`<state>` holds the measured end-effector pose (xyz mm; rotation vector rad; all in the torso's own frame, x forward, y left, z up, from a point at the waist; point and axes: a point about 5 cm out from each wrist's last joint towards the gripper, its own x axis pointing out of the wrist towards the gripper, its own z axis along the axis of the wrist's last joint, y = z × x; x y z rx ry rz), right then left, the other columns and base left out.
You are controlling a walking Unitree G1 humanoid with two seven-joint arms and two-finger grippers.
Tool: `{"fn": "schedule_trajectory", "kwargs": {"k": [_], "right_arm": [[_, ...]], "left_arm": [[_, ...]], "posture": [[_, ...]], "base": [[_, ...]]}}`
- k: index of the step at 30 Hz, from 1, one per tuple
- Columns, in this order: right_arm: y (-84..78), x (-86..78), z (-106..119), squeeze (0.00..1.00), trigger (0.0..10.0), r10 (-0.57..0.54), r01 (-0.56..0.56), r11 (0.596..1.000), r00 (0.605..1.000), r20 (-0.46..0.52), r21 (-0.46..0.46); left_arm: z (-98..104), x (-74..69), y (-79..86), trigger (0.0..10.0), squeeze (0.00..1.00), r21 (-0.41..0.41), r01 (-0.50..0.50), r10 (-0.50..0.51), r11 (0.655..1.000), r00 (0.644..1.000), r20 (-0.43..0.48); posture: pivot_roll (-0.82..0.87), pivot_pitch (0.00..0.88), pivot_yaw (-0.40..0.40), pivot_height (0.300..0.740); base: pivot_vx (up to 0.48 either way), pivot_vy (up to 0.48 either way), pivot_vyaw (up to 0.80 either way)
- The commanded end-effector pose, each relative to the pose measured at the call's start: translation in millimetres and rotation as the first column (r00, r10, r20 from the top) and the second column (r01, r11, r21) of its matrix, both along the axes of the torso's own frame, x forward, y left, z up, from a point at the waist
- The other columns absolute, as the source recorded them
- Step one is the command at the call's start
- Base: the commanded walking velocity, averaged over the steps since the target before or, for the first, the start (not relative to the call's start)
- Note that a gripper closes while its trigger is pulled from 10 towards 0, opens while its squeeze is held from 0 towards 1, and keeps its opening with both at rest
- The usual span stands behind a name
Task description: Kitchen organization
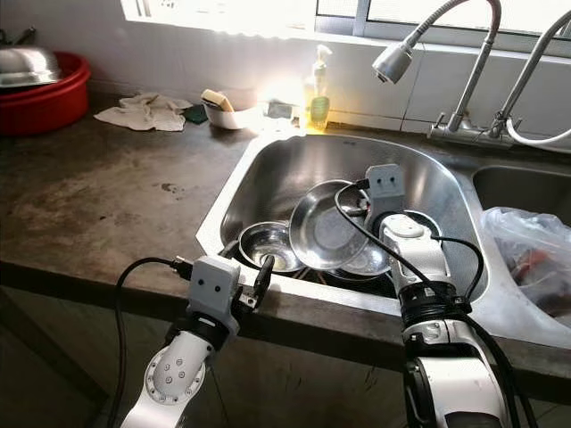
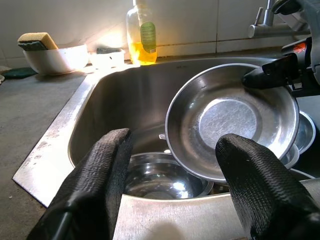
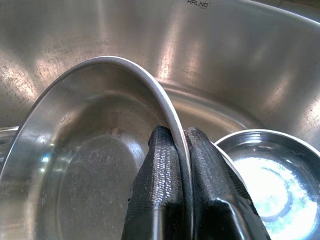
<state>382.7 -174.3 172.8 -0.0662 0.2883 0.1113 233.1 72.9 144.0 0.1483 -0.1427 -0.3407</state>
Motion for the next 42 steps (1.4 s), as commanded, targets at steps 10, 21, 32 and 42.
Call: {"fn": "schedule_trajectory", "kwargs": {"k": [10,21,32,42], "right_arm": [[-0.8,-1.1,10.1,1.0,10.0,-0.022,0.02,0.999,0.998,0.057,0.039],[3.7,-16.4,40.2,0.0,10.0,-0.054,0.048,0.998,0.96,0.273,0.026],[18.6,-85.9,54.8,0.0,10.0,-0.087,0.125,0.992,0.806,0.586,-0.025],[22.3,-125.3,33.6,0.0,10.0,-0.07,0.136,0.988,0.809,0.584,-0.07]], "left_arm": [[-0.5,2.3,-1.0,10.0,0.0,0.012,-0.003,0.003,1.0,1.0,-0.017],[0.9,8.6,-1.0,10.0,0.0,0.014,-0.002,0.002,1.0,1.0,-0.008],[5.3,15.1,-2.5,10.0,0.0,-0.003,0.009,-0.009,1.0,1.0,0.007],[7.5,14.7,2.8,10.0,0.0,0.005,-0.004,0.004,1.0,0.999,0.032]], "posture": [[0.2,0.074,-0.094,0.74],[0.2,0.053,-0.08,0.74],[0.17,0.032,-0.056,0.74],[0.16,0.011,-0.05,0.74]], "base": [[0.0,0.0,0.0],[0.0,0.0,0.0],[0.0,0.0,0.0],[0.0,0.0,0.0]]}}
